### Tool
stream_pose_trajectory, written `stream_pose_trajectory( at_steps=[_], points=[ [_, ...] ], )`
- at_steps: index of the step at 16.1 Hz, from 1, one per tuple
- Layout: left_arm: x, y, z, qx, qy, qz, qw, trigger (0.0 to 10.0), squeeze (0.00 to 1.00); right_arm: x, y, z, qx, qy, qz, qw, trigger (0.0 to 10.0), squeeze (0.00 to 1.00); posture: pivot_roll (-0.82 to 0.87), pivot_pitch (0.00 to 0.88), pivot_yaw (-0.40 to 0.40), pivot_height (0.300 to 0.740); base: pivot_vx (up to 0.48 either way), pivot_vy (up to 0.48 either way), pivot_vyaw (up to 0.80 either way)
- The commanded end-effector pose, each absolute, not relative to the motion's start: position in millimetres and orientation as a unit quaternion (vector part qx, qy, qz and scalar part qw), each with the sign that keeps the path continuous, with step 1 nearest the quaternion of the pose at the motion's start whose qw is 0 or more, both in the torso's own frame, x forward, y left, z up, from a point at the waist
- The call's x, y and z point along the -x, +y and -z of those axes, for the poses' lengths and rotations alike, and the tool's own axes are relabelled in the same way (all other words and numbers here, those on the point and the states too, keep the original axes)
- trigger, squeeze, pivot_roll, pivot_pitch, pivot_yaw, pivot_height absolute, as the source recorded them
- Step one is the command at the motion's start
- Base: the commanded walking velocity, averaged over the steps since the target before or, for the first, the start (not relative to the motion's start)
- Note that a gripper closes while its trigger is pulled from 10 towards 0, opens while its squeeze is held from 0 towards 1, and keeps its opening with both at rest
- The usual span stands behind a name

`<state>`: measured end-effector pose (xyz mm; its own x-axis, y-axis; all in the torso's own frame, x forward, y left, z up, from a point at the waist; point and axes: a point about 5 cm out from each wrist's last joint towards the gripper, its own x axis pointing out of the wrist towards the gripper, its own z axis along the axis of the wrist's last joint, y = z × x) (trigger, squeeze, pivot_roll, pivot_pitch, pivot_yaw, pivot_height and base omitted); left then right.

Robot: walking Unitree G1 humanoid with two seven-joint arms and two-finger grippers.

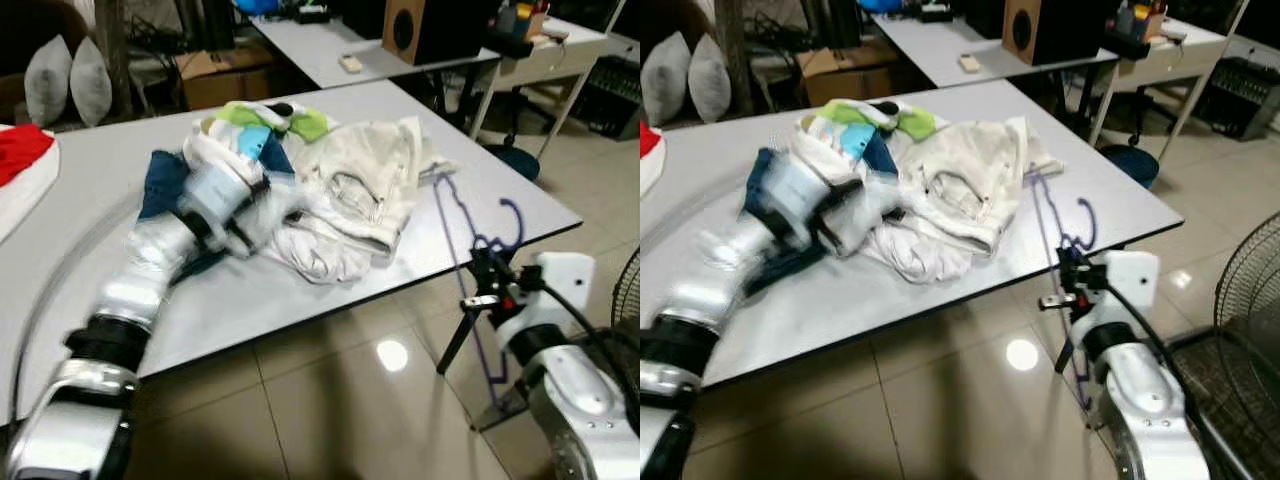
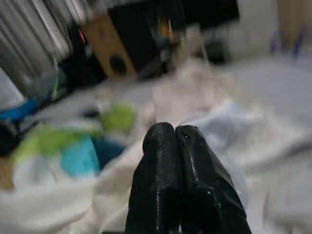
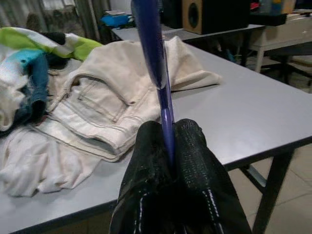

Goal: Hang hanger

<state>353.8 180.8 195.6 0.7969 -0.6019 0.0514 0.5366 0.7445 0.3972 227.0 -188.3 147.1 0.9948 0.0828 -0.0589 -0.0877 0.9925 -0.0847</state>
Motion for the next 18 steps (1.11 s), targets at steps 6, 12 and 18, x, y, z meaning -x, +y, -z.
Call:
stream_pose_trajectory(
  at_steps=[6,12,18],
  points=[
    [-338,190,-270,-0.039,-0.188,0.38,0.905,0.0,0.0,-230,-182,-150,0.018,0.015,-0.1,0.995,10.0,0.0,-0.15,0.0,0.038,0.74,0.0,0.0,0.0],
    [-341,222,-317,0.184,-0.28,0.293,0.895,0.0,0.0,-231,-177,-150,0.005,0.006,-0.105,0.994,10.0,0.0,-0.14,0.0,0.044,0.74,0.0,0.0,0.0],
    [-337,230,-342,0.243,-0.32,0.299,0.865,0.0,0.0,-243,-173,-156,-0.011,-0.024,-0.1,0.995,10.0,0.0,-0.12,0.0,0.054,0.74,0.0,0.0,0.0]
  ],
)
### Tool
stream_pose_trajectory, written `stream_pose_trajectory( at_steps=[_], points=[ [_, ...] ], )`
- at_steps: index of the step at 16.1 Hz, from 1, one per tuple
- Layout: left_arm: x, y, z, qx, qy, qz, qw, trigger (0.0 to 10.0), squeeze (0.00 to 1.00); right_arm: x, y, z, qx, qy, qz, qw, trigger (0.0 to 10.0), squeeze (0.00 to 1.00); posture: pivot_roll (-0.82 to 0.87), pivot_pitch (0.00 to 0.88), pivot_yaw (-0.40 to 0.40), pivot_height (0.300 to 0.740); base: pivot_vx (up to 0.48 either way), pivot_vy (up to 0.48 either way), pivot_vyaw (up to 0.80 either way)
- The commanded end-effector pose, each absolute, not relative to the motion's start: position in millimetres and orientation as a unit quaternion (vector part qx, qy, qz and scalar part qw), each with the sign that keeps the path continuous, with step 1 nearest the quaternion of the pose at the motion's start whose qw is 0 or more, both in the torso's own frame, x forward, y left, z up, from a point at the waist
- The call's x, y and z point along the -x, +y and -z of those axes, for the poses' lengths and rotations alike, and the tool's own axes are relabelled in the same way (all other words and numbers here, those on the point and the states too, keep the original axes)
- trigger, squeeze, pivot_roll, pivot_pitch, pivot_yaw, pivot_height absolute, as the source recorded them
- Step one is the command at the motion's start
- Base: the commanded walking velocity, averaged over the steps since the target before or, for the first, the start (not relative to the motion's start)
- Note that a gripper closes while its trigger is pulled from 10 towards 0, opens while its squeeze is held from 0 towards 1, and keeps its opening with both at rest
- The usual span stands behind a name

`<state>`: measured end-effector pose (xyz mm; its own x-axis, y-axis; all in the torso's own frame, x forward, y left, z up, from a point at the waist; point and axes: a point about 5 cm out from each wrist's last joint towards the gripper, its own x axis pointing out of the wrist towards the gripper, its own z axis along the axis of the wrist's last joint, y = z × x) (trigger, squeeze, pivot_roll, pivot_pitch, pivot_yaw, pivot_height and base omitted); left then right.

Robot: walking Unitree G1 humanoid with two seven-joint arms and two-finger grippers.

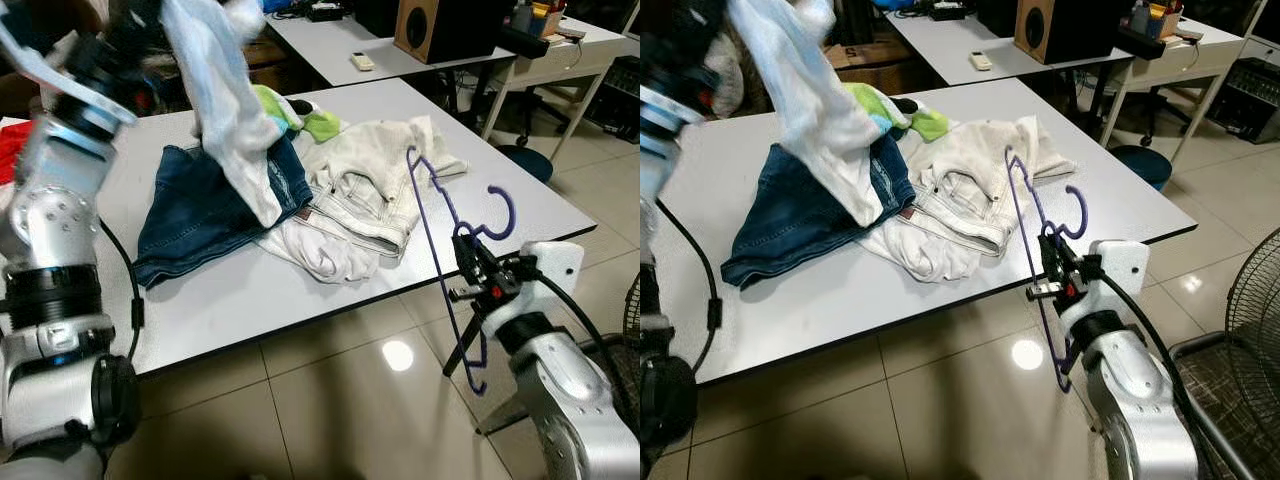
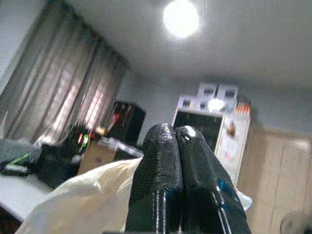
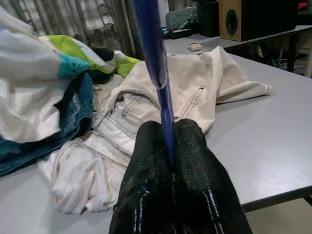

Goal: Hang hanger

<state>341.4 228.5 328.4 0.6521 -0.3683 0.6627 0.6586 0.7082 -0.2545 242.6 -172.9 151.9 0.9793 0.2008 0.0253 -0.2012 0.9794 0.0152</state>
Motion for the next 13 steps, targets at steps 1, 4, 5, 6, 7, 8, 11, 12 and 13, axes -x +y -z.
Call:
stream_pose_trajectory(
  at_steps=[1,4,5,6,7,8,11,12,13],
  points=[
    [-337,230,-352,0.248,-0.332,0.305,0.857,0.0,0.0,-249,-170,-158,-0.014,-0.033,-0.102,0.994,10.0,0.0,-0.11,0.0,0.057,0.74,0.0,0.0,0.0],
    [-341,227,-345,0.245,-0.307,0.293,0.872,0.0,0.0,-254,-166,-158,-0.016,-0.04,-0.105,0.993,10.0,0.0,-0.11,0.0,0.075,0.74,0.0,0.0,0.0],
    [-350,234,-321,0.241,-0.253,0.225,0.91,0.0,0.0,-254,-165,-157,-0.014,-0.042,-0.106,0.993,10.0,0.0,-0.11,0.0,0.08,0.74,0.0,0.0,0.0],
    [-358,253,-281,0.228,-0.175,0.098,0.953,0.0,0.0,-253,-166,-156,-0.014,-0.041,-0.106,0.993,10.0,0.0,-0.11,0.0,0.072,0.74,0.0,0.0,0.0],
    [-354,283,-228,0.233,-0.088,-0.066,0.966,0.0,0.0,-252,-166,-153,-0.014,-0.037,-0.108,0.993,10.0,0.0,-0.1,0.0,0.059,0.74,0.0,0.0,0.0],
    [-338,308,-185,0.234,-0.028,-0.184,0.954,0.0,0.0,-251,-166,-151,-0.015,-0.032,-0.112,0.993,10.0,0.0,-0.08,0.0,0.038,0.74,0.0,0.0,0.0],
    [-304,339,-144,0.234,0.014,-0.319,0.918,0.0,0.0,-253,-161,-149,-0.016,-0.025,-0.132,0.991,10.0,0.0,-0.06,0.0,0.013,0.74,0.0,0.0,0.0],
    [-296,345,-140,0.233,0.015,-0.338,0.912,0.0,0.0,-254,-159,-148,-0.017,-0.024,-0.138,0.99,10.0,0.0,-0.05,0.0,0.005,0.74,0.0,0.0,0.0],
    [-287,349,-138,0.221,0.017,-0.349,0.911,0.0,0.0,-256,-156,-148,-0.019,-0.024,-0.144,0.989,10.0,0.0,-0.04,0.0,-0.001,0.74,0.0,0.0,0.0]
  ],
)
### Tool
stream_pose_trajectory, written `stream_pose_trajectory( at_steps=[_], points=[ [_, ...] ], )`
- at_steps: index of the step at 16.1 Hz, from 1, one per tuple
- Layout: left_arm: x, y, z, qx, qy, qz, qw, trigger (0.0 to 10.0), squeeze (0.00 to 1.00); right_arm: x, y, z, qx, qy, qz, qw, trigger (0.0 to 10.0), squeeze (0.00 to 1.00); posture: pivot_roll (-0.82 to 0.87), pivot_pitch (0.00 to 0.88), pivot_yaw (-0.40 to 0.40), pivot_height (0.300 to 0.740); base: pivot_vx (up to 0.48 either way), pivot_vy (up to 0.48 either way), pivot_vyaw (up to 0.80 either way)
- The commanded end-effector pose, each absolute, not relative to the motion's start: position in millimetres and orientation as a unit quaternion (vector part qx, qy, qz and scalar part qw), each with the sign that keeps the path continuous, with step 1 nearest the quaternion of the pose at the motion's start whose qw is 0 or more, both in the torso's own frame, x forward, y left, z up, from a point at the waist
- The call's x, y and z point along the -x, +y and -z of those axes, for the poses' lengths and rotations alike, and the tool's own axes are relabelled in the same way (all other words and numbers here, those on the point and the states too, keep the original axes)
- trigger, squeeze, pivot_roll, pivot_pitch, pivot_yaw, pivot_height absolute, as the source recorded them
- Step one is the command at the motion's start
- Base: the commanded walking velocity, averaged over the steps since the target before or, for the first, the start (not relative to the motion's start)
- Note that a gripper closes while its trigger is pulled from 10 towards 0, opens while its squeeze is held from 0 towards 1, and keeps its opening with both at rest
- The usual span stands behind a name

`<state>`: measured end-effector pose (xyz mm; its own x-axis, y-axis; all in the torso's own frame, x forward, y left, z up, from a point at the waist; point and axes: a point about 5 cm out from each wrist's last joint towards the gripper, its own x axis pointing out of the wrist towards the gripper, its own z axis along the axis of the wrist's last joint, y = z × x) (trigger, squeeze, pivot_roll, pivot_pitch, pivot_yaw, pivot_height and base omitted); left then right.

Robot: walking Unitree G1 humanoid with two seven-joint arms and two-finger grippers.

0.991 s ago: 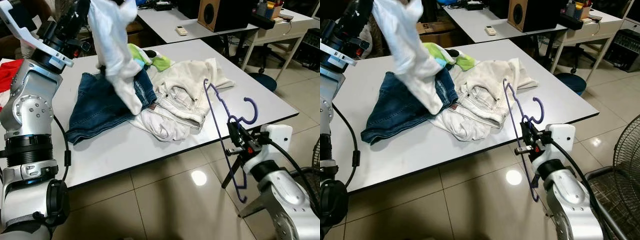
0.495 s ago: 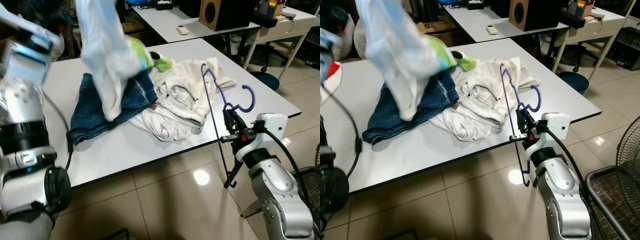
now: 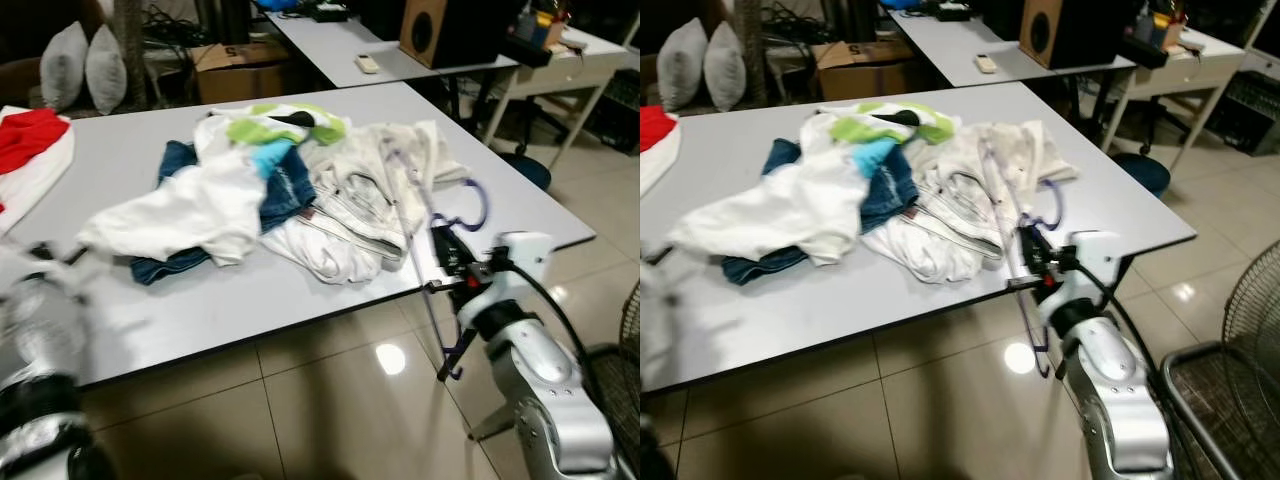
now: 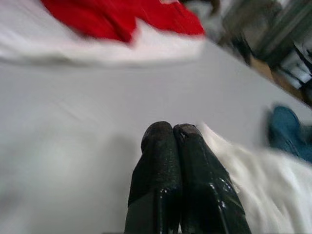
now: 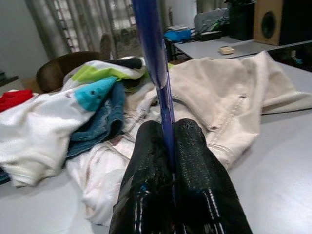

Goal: Hang hanger

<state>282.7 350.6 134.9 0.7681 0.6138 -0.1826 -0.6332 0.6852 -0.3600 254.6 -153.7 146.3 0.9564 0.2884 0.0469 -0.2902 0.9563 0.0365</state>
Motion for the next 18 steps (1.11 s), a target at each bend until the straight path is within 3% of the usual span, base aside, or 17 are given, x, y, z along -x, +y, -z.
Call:
stream_pose_trajectory(
  at_steps=[1,2,3,4,6,7,8,10,11,12,14,16,18],
  points=[
    [-282,347,-139,0.173,0.033,-0.322,0.93,0.6,0.0,-256,-153,-147,-0.022,-0.023,-0.149,0.988,10.0,0.0,-0.03,0.0,-0.005,0.74,0.0,0.0,0.0],
    [-284,335,-140,0.137,0.037,-0.246,0.959,10.0,0.0,-256,-152,-145,-0.023,-0.021,-0.152,0.988,10.0,0.0,-0.02,0.0,-0.013,0.74,0.0,0.0,0.0],
    [-285,329,-142,0.096,0.038,-0.203,0.974,10.0,1.0,-256,-151,-145,-0.024,-0.02,-0.155,0.987,10.0,0.0,-0.01,0.0,-0.014,0.74,0.0,0.0,0.0],
    [-282,320,-143,0.009,0.049,-0.127,0.991,10.0,1.0,-258,-149,-144,-0.023,-0.02,-0.16,0.987,10.0,0.0,0.0,0.0,-0.016,0.74,0.0,0.0,0.0],
    [-283,309,-159,-0.087,0.022,-0.032,0.995,10.0,1.0,-260,-149,-144,-0.023,-0.021,-0.163,0.986,10.0,0.0,0.0,0.0,-0.018,0.74,0.0,0.0,0.0],
    [-284,292,-170,-0.129,-0.005,0.054,0.99,10.0,1.0,-261,-148,-144,-0.024,-0.022,-0.164,0.986,10.0,0.0,0.01,0.0,-0.018,0.74,0.0,0.0,0.0],
    [-284,264,-167,-0.19,0.013,0.181,0.965,10.0,1.0,-262,-147,-143,-0.023,-0.022,-0.165,0.986,10.0,0.0,0.01,0.0,-0.014,0.74,0.0,0.0,0.0],
    [-291,251,-157,-0.24,0.045,0.224,0.943,10.0,1.0,-262,-145,-143,-0.023,-0.023,-0.166,0.986,10.0,0.0,0.0,0.0,-0.003,0.74,0.0,0.0,0.0],
    [-294,246,-155,-0.259,0.053,0.238,0.934,10.0,0.22,-262,-145,-143,-0.022,-0.024,-0.165,0.986,10.0,0.0,-0.01,0.0,0.004,0.74,0.0,0.0,0.0],
    [-298,243,-153,-0.275,0.058,0.25,0.927,10.0,0.0,-262,-145,-143,-0.022,-0.025,-0.164,0.986,10.0,0.0,-0.01,0.0,0.009,0.74,0.0,0.0,0.0],
    [-307,243,-145,-0.339,0.084,0.254,0.902,10.0,0.0,-261,-145,-142,-0.022,-0.026,-0.162,0.986,10.0,0.0,-0.02,0.0,0.023,0.74,0.0,0.0,0.0],
    [-318,247,-147,-0.375,0.087,0.223,0.895,10.0,0.0,-259,-143,-141,-0.021,-0.025,-0.161,0.986,10.0,0.0,-0.02,0.0,0.033,0.74,0.0,0.0,0.0],
    [-323,251,-146,-0.408,0.093,0.213,0.883,9.5,0.0,-258,-142,-140,-0.021,-0.025,-0.16,0.987,10.0,0.0,-0.02,0.0,0.038,0.74,0.0,0.0,0.0]
  ],
)
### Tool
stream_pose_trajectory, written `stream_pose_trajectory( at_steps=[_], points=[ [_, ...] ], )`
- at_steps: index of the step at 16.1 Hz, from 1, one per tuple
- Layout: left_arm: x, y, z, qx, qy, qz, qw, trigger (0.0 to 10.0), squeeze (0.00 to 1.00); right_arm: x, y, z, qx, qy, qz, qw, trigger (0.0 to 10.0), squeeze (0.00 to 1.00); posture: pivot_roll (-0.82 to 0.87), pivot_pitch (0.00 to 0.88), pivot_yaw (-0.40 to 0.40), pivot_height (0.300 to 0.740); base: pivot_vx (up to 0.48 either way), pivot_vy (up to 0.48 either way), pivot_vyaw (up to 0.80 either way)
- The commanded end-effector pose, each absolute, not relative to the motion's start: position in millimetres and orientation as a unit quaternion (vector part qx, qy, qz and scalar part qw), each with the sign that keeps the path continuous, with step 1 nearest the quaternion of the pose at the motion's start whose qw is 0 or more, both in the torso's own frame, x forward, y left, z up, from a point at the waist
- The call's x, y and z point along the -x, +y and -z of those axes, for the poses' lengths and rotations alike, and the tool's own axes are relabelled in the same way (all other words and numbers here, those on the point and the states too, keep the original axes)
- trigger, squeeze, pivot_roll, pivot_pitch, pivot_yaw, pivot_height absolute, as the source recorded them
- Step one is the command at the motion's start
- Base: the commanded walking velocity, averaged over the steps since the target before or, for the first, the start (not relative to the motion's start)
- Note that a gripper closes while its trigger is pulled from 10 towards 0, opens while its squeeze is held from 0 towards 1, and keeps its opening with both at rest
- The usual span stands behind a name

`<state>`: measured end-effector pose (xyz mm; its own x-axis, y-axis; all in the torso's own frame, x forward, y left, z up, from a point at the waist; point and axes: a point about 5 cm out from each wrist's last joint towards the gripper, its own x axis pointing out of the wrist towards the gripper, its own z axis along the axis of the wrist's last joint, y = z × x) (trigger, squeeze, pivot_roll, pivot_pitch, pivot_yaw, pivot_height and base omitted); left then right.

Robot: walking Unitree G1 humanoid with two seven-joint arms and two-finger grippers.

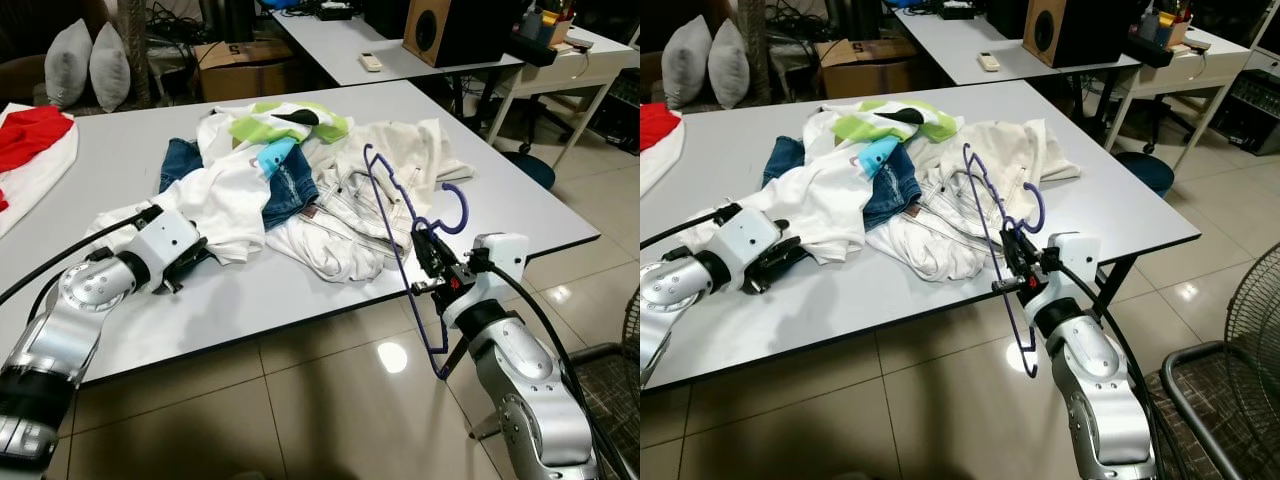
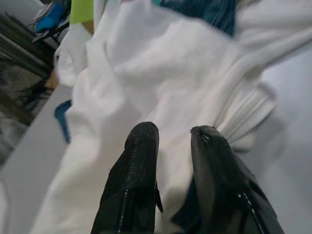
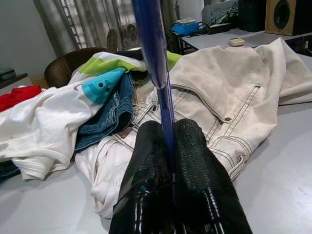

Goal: Hang hanger

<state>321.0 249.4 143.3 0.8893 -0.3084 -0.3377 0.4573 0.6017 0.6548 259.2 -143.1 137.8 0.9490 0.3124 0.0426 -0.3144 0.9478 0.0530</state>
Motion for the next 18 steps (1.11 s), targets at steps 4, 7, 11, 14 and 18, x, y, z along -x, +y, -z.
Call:
stream_pose_trajectory(
  at_steps=[4,7,11,14,18],
  points=[
    [-323,253,-135,-0.425,0.118,0.237,0.866,10.0,0.0,-257,-140,-138,-0.021,-0.022,-0.158,0.987,10.0,0.0,-0.02,0.0,0.043,0.74,0.0,0.0,0.0],
    [-322,255,-131,-0.411,0.128,0.249,0.867,10.0,0.0,-257,-140,-138,-0.021,-0.021,-0.156,0.987,10.0,0.0,-0.02,0.0,0.043,0.74,0.0,0.0,0.0],
    [-323,262,-127,-0.435,0.141,0.227,0.86,10.0,0.0,-258,-140,-138,-0.021,-0.021,-0.156,0.987,10.0,0.0,-0.02,0.0,0.042,0.74,0.0,0.0,0.0],
    [-327,267,-132,-0.451,0.134,0.204,0.859,10.0,0.0,-259,-140,-138,-0.021,-0.023,-0.156,0.987,10.0,0.0,-0.02,0.0,0.043,0.74,0.0,0.0,0.0],
    [-330,269,-133,-0.461,0.132,0.192,0.856,3.2,0.0,-260,-139,-139,-0.021,-0.024,-0.157,0.987,10.0,0.0,-0.03,0.0,0.044,0.74,0.0,0.0,0.0]
  ],
)
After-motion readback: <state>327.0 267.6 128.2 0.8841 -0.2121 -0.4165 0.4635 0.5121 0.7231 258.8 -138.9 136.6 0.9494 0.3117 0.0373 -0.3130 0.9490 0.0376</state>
